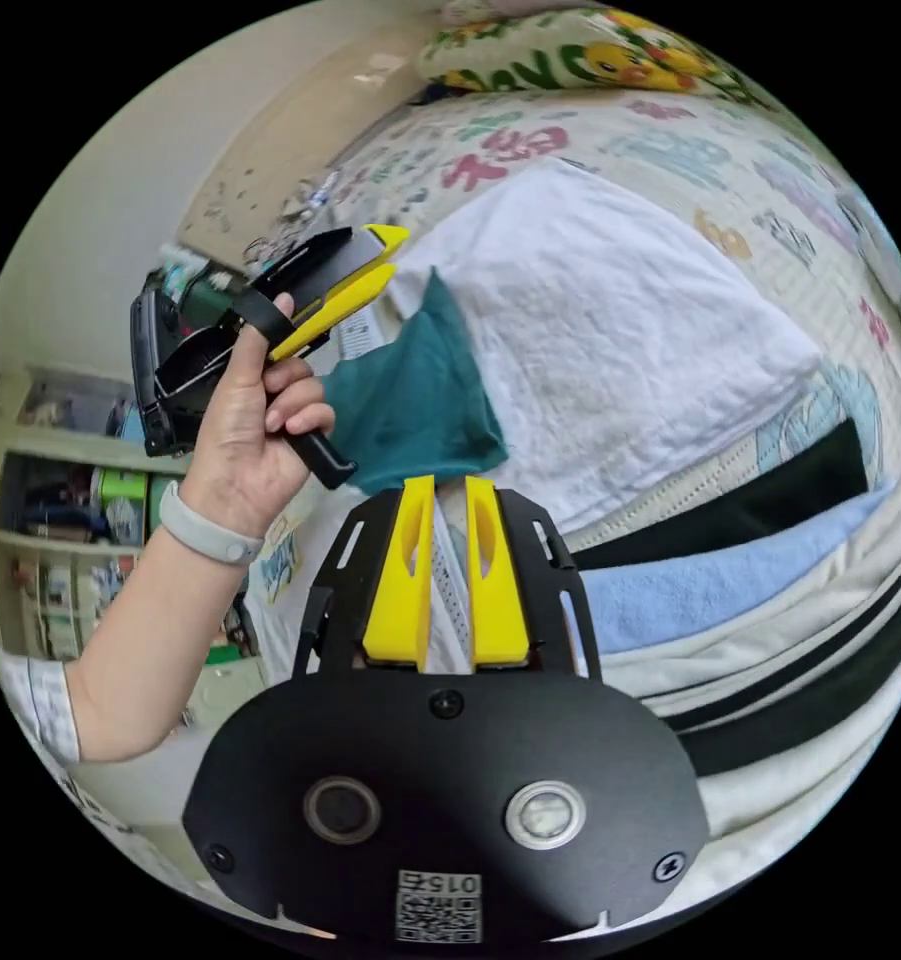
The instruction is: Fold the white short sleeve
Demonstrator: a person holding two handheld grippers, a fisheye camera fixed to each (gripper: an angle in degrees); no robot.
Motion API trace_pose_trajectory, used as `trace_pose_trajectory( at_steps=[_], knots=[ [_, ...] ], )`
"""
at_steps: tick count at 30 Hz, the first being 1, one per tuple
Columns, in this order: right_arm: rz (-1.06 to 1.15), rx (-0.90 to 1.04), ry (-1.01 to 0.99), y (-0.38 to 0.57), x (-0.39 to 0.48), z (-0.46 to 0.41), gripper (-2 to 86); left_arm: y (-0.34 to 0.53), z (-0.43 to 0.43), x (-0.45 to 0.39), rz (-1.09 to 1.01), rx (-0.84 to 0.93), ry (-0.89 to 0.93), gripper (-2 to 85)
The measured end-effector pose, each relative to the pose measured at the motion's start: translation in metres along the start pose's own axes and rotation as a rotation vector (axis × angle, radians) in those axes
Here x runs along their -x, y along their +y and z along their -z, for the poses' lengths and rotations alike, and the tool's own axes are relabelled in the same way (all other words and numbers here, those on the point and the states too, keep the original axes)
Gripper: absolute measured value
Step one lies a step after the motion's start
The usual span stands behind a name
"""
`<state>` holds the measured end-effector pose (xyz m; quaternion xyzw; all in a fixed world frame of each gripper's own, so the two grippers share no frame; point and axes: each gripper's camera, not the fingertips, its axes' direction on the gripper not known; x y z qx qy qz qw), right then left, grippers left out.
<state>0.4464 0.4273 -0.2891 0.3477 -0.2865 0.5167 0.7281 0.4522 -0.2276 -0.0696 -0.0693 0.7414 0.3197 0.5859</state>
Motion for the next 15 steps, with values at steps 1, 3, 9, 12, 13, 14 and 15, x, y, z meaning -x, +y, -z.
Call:
trace_pose_trajectory(
  at_steps=[1, 3, 9, 12, 13, 14, 15],
  knots=[
    [0.101, 0.021, -0.017, 0.007, 0.006, 0.005, 6.9, 0.032, 0.033, -0.004, 0.006, -0.044, 0.019, 10.7],
    [0.207, 0.092, -0.041, 0.02, 0.01, 0.008, 7.8, 0.092, 0.081, -0.004, 0.037, -0.058, 0.017, 10.7],
    [0.273, 0.383, 0.048, 0.083, -0.007, -0.01, 10.4, 0.356, 0.262, 0.048, 0.383, 0.102, -0.277, 11.0],
    [0.205, 0.484, 0.121, 0.114, -0.028, -0.03, 10.8, 0.49, 0.347, 0.087, 0.624, 0.214, -0.43, 11.6],
    [0.172, 0.516, 0.165, 0.124, -0.037, -0.041, 10.9, 0.537, 0.373, 0.101, 0.697, 0.245, -0.458, 11.8],
    [0.151, 0.532, 0.187, 0.129, -0.041, -0.046, 10.9, 0.559, 0.385, 0.108, 0.729, 0.258, -0.467, 11.8],
    [0.101, 0.559, 0.224, 0.136, -0.051, -0.057, 10.9, 0.599, 0.405, 0.123, 0.805, 0.275, -0.48, 11.9]
  ],
)
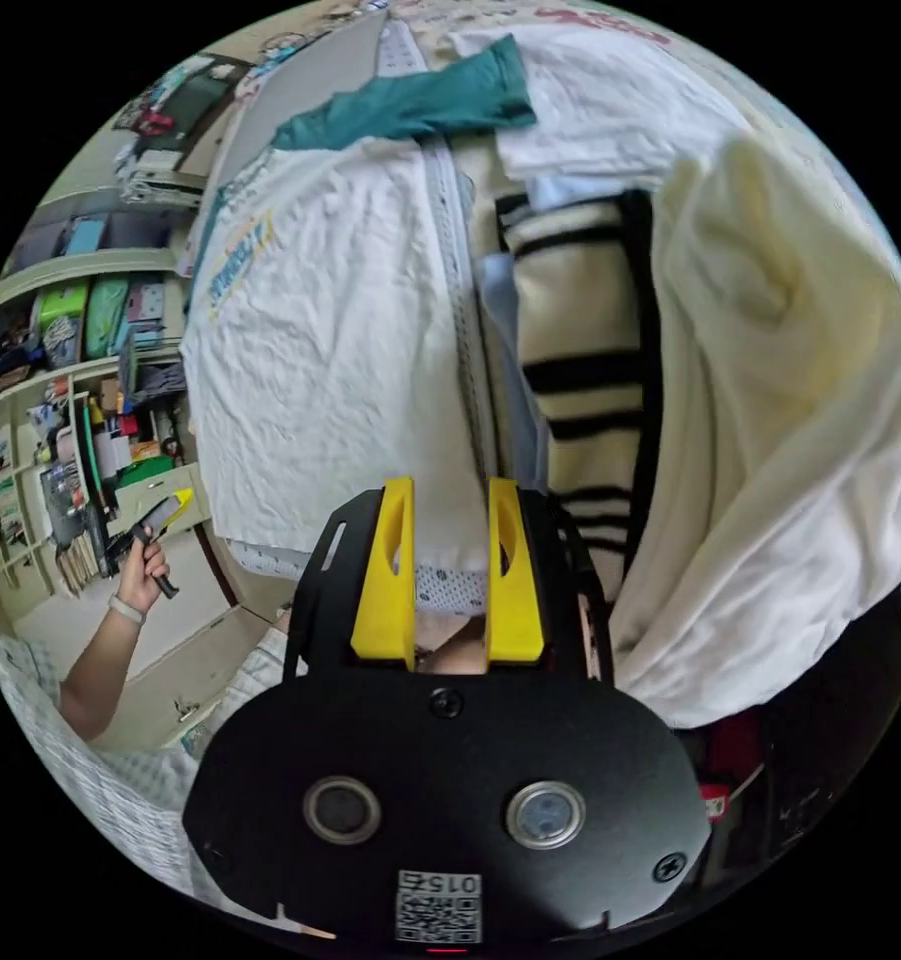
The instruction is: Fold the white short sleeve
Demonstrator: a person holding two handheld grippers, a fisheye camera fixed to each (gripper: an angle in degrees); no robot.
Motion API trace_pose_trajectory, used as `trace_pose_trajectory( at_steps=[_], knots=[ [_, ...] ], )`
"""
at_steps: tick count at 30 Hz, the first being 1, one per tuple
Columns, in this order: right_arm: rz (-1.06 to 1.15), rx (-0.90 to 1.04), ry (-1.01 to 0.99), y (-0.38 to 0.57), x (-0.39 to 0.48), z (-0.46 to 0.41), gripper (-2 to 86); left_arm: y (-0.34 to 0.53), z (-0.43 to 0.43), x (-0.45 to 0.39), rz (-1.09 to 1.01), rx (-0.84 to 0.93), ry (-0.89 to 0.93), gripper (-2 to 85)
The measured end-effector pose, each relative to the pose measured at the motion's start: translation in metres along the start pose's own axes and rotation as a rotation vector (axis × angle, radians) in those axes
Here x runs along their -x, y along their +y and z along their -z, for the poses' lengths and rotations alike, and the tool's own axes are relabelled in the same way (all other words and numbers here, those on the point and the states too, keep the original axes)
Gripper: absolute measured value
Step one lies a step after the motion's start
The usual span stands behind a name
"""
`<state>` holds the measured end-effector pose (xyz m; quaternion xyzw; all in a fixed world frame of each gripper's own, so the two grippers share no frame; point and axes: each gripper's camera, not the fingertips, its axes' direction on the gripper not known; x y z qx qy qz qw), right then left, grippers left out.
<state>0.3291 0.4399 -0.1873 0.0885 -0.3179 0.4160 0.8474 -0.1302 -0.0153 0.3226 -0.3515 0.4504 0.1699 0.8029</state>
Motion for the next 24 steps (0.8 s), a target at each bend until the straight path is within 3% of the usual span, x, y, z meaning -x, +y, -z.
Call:
trace_pose_trajectory(
  at_steps=[3, 6, 14, 16, 24],
  knots=[
    [-0.073, 0.045, 0.008, -0.004, -0.011, -0.032, 10.9, 0.032, -0.012, 0.081, 0.108, 0.002, 0.038, 12.0],
    [-0.05, 0.055, 0.068, -0.014, -0.01, -0.057, 10.7, 0.043, -0.037, 0.116, 0.074, 0.036, 0.137, 12.0],
    [-0.084, 0.103, 0.189, -0.051, -0.001, -0.093, 8.0, 0.051, -0.094, 0.155, -0.038, 0.156, 0.15, 4.5],
    [-0.047, 0.144, 0.202, -0.057, 0.004, -0.102, 1.1, 0.056, -0.1, 0.163, -0.082, 0.174, 0.163, 1.6],
    [-0.029, 0.145, 0.254, -0.062, 0.003, -0.138, -0.7, 0.093, -0.101, 0.183, -0.103, 0.147, 0.171, -0.2]
  ],
)
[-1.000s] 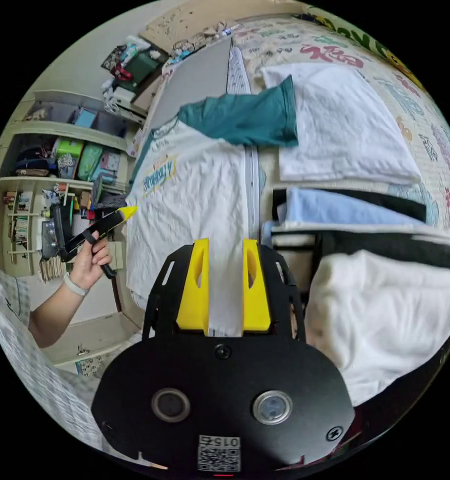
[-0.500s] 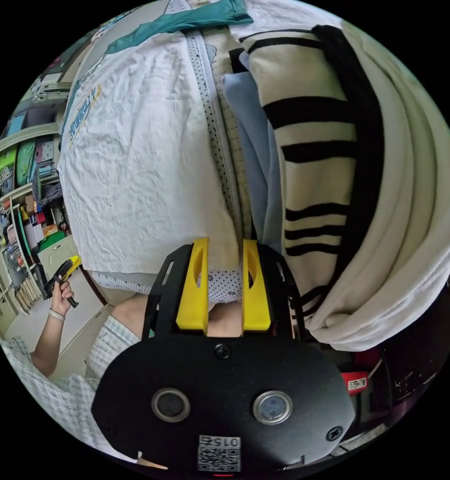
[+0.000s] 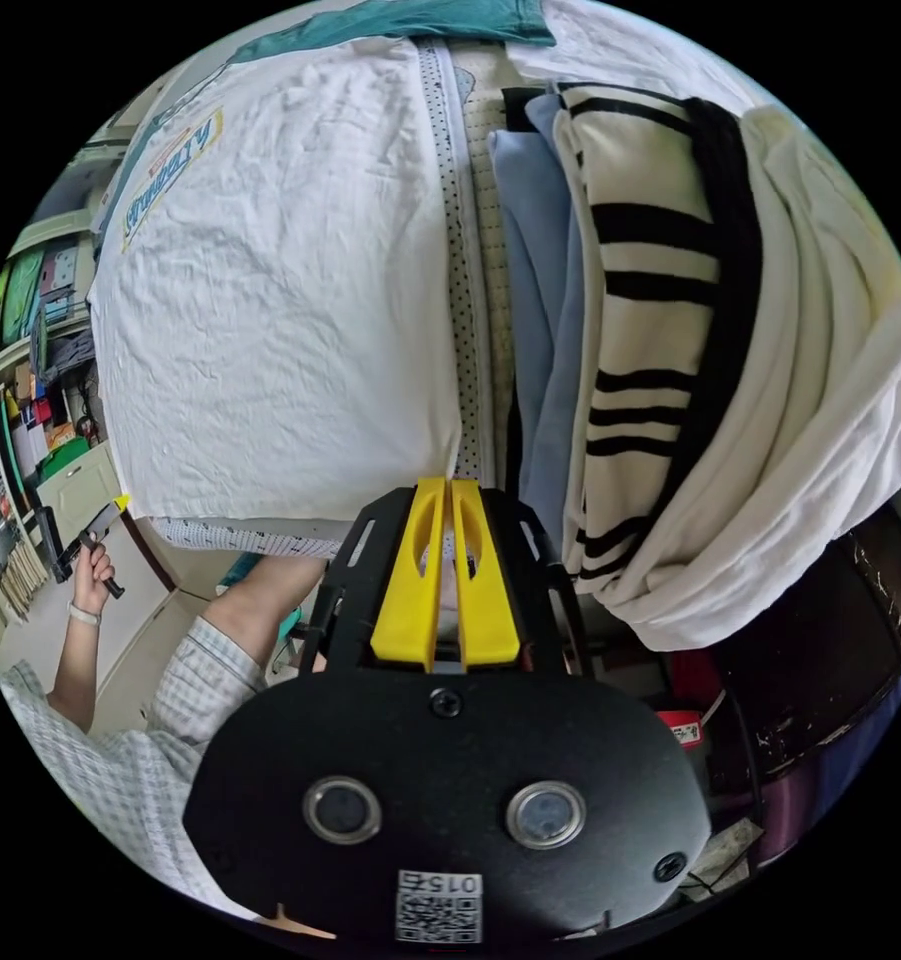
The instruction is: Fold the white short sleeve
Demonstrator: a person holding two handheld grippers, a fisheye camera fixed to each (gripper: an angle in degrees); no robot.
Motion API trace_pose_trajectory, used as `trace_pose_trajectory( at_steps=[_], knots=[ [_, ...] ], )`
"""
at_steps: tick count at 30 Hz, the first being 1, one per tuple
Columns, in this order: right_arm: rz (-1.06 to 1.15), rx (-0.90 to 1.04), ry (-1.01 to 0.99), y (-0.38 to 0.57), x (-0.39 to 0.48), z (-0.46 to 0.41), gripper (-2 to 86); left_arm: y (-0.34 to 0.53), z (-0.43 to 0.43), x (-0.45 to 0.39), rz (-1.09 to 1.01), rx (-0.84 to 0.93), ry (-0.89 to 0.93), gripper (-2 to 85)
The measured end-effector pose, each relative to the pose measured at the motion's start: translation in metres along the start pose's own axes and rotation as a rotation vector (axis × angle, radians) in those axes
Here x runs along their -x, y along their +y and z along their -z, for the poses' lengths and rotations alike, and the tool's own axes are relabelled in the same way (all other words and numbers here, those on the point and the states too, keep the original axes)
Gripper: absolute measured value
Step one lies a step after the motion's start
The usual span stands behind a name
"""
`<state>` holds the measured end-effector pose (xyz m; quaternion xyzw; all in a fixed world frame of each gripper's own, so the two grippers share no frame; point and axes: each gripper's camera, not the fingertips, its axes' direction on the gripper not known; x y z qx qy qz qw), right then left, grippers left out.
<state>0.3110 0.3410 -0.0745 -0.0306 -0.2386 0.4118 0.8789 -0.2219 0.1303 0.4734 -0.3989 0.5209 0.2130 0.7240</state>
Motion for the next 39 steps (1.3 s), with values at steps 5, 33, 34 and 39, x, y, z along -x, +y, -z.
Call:
trace_pose_trajectory(
  at_steps=[5, 33, 34, 39],
  knots=[
    [-0.004, -0.019, 0.063, -0.013, 0.01, -0.029, -0.5, 0.013, -0.017, -0.009, -0.045, 0.004, -0.091, -0.1],
    [0.16, -0.14, 0.237, -0.033, 0.03, -0.125, -0.2, 0.001, -0.056, -0.111, -0.096, 0.06, -0.418, -0.5],
    [0.148, -0.16, 0.225, -0.03, 0.028, -0.126, -0.2, 0.0, -0.055, -0.115, -0.1, 0.053, -0.425, -0.4],
    [0.117, -0.189, 0.158, -0.026, 0.017, -0.128, -0.2, -0.008, -0.048, -0.121, -0.033, 0.021, -0.389, -0.4]
  ],
)
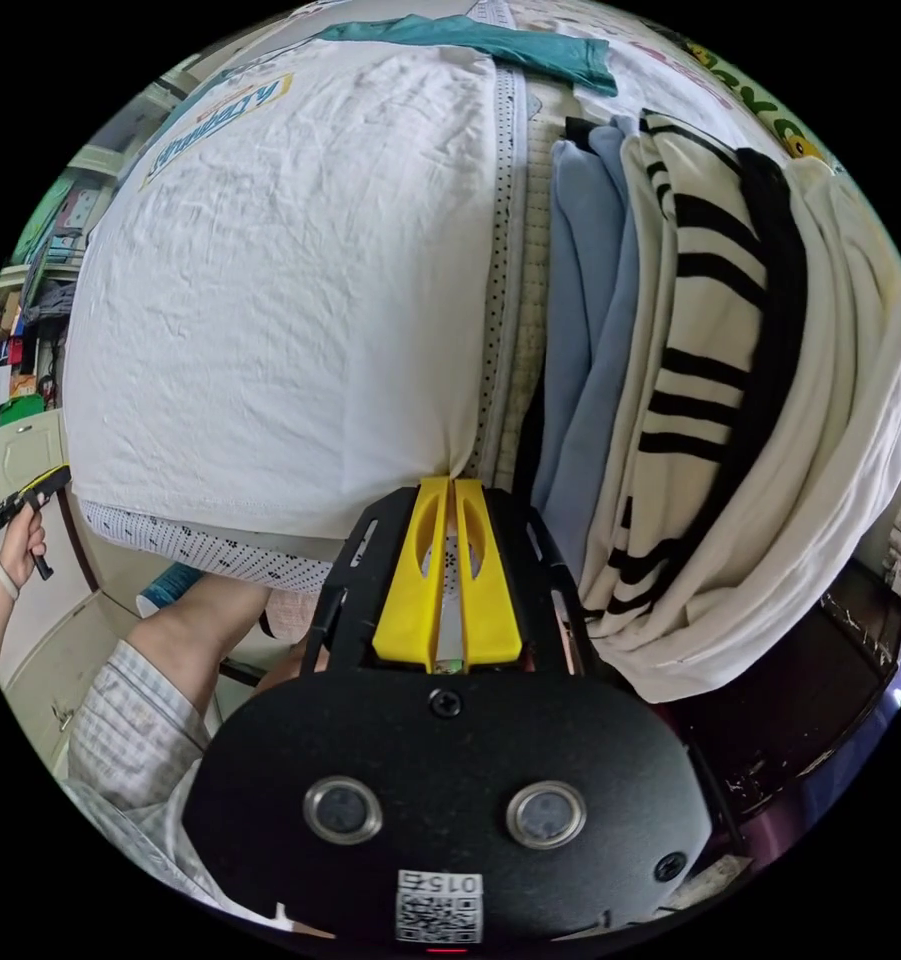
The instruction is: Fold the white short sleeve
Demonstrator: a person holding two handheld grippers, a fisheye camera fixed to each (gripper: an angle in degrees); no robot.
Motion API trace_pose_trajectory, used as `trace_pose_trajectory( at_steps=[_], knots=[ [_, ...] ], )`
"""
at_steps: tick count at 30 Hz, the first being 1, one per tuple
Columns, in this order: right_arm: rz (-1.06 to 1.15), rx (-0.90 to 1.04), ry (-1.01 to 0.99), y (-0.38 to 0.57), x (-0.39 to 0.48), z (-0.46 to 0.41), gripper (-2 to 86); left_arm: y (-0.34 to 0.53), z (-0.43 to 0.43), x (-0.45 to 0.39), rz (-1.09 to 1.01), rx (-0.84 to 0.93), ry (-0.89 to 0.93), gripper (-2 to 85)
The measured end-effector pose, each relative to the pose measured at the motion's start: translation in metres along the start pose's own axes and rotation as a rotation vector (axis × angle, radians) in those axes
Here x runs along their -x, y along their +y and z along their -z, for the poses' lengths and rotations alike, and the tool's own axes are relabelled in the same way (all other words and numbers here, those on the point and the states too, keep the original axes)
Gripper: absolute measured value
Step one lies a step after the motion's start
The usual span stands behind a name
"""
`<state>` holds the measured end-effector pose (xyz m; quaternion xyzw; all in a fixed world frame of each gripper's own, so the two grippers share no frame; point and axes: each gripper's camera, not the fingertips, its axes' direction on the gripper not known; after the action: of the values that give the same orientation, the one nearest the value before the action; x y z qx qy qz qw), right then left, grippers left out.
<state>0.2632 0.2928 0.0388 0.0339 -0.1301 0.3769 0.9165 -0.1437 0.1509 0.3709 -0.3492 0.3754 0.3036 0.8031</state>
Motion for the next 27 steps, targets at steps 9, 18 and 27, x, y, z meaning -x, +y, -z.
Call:
trace_pose_trajectory(
  at_steps=[9, 18, 27],
  knots=[
    [0.019, -0.002, -0.023, 0.007, -0.008, 0.004, -0.7, -0.04, 0.018, -0.03, 0.018, 0.05, -0.092, -0.4],
    [0.108, 0.022, -0.009, 0.021, -0.01, 0.026, -0.4, -0.078, 0.047, -0.035, -0.054, 0.074, -0.082, 0.0],
    [-0.022, -0.027, -0.178, 0.059, -0.04, 0.076, 9.2, -0.101, 0.097, -0.004, -0.064, 0.041, 0.001, 9.8]
  ],
)
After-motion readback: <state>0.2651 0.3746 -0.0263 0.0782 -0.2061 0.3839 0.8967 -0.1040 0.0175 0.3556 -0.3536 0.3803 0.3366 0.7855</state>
